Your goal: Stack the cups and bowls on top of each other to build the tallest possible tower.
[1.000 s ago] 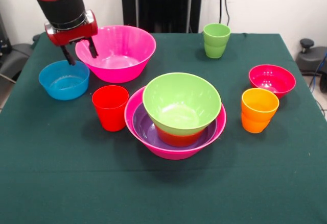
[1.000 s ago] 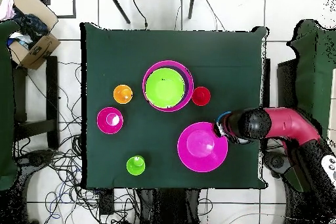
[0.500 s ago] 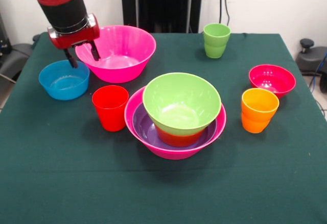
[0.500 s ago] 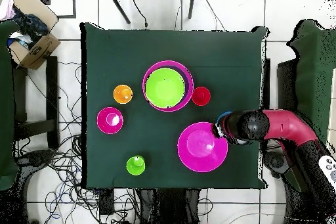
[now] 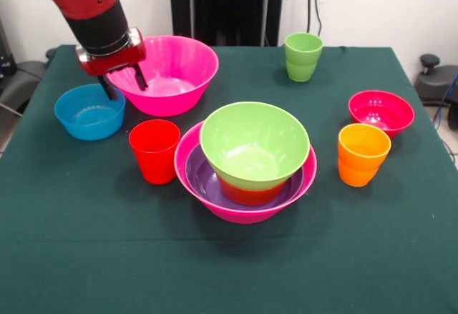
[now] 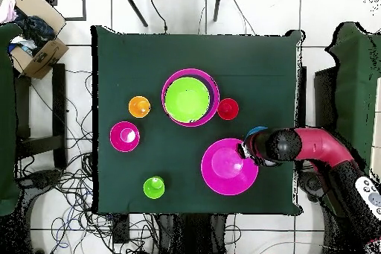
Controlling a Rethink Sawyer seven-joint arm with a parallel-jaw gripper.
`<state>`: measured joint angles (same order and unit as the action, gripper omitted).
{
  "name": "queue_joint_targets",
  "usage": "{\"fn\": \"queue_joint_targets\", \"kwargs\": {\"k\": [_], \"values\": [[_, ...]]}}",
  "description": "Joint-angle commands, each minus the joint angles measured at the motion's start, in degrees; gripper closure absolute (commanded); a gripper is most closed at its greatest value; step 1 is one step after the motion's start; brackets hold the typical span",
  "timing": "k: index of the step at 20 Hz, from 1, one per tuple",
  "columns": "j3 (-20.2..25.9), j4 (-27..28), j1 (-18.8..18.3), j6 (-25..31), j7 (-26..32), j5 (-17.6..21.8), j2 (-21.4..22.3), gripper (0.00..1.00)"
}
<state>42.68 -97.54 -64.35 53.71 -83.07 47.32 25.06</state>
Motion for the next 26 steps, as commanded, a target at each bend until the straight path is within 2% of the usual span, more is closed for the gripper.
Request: {"fn": "queue_joint_targets", "kwargs": {"k": [1,3,4,7,12,19,26], "values": [[-3.55,-0.16,3.14,-5.78,2.28,4.16,-1.82,0.00],[-3.75,-0.07,3.39,-5.74,2.38,3.97,-1.63,0.00],[-4.25,0.04,3.83,-5.77,2.36,3.71,-1.40,1.00],[-4.52,0.10,4.06,-4.73,1.68,2.57,-1.22,1.00],[-3.90,-2.32,4.59,-0.85,2.55,-0.16,4.60,1.00],[-3.76,-4.94,3.98,-0.19,2.83,-1.37,8.33,1.00],[-1.95,-6.95,3.00,0.36,0.88,-8.29,6.20,1.00]]}}
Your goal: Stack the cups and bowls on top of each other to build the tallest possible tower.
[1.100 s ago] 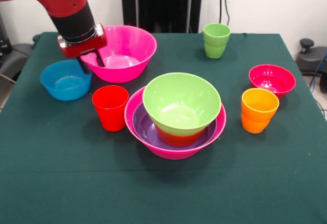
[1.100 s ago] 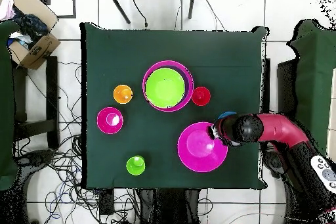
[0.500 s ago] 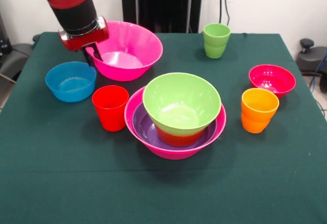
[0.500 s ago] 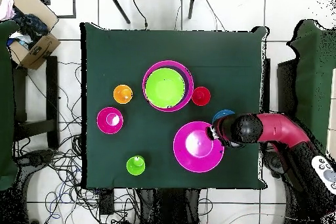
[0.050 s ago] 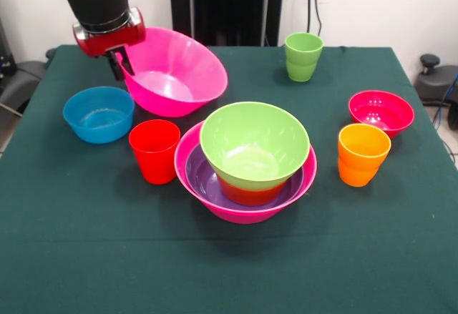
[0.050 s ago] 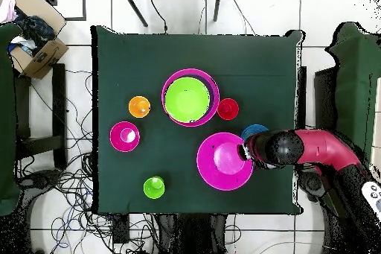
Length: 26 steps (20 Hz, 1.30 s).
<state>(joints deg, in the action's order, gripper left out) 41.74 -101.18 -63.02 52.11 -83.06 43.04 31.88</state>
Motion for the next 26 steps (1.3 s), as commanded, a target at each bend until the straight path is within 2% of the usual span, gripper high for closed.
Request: {"fn": "queue_joint_targets", "kwargs": {"k": [1,5,11,18,26], "values": [[-0.69,-3.69,1.54,2.22,0.66,-5.29,-0.65,1.00],[0.71,-5.52,1.52,1.72,-1.27,-10.66,-1.08,1.00],[0.66,-6.66,2.50,2.77,-2.09,-15.80,0.19,1.00],[-0.24,-6.22,2.23,6.49,1.47,-17.55,2.41,1.00],[1.13,-6.77,3.81,8.99,-0.41,-22.31,6.19,1.00]]}}
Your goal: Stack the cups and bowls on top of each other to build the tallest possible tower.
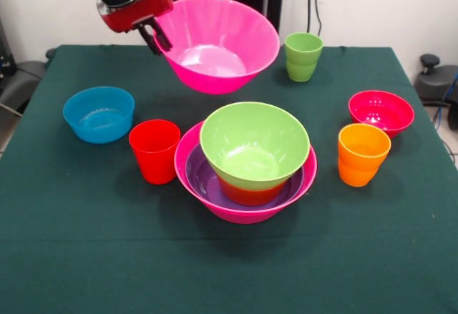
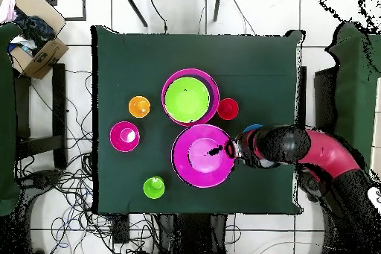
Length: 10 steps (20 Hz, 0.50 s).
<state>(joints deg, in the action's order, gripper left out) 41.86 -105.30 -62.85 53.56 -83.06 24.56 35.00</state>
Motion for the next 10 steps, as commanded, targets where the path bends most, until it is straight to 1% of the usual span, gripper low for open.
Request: {"fn": "queue_joint_targets", "kwargs": {"k": [1,6,9,10], "values": [[1.32,-2.79,3.55,8.06,-0.13,-4.48,3.49,1.00],[1.82,-3.21,3.67,7.58,0.26,-5.93,4.12,1.00],[2.20,-2.60,4.41,7.00,-0.69,-7.39,4.36,1.00],[1.98,-1.91,4.95,7.63,-0.80,-7.55,4.54,1.00]]}}
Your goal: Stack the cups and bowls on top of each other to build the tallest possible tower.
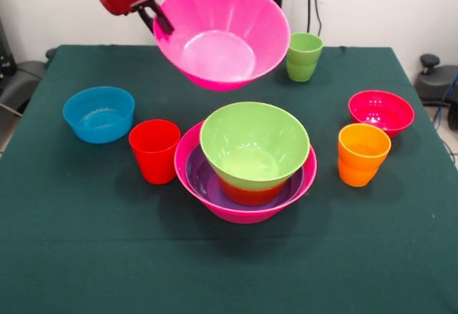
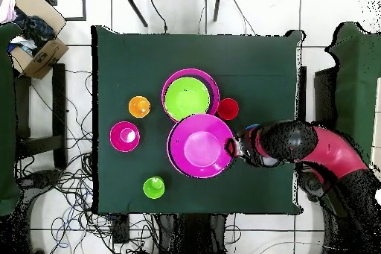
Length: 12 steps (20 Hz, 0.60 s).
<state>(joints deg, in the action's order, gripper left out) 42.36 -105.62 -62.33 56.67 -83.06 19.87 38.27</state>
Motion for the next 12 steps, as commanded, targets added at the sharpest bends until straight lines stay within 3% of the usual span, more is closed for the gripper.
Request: {"fn": "queue_joint_targets", "kwargs": {"k": [1,7,12], "values": [[1.40,-0.88,4.83,4.93,-0.81,-3.13,1.25,1.00],[0.75,4.08,7.19,5.23,0.23,-3.20,-0.26,1.00],[-0.34,6.01,10.11,1.15,-2.01,-2.78,-1.98,1.00]]}}
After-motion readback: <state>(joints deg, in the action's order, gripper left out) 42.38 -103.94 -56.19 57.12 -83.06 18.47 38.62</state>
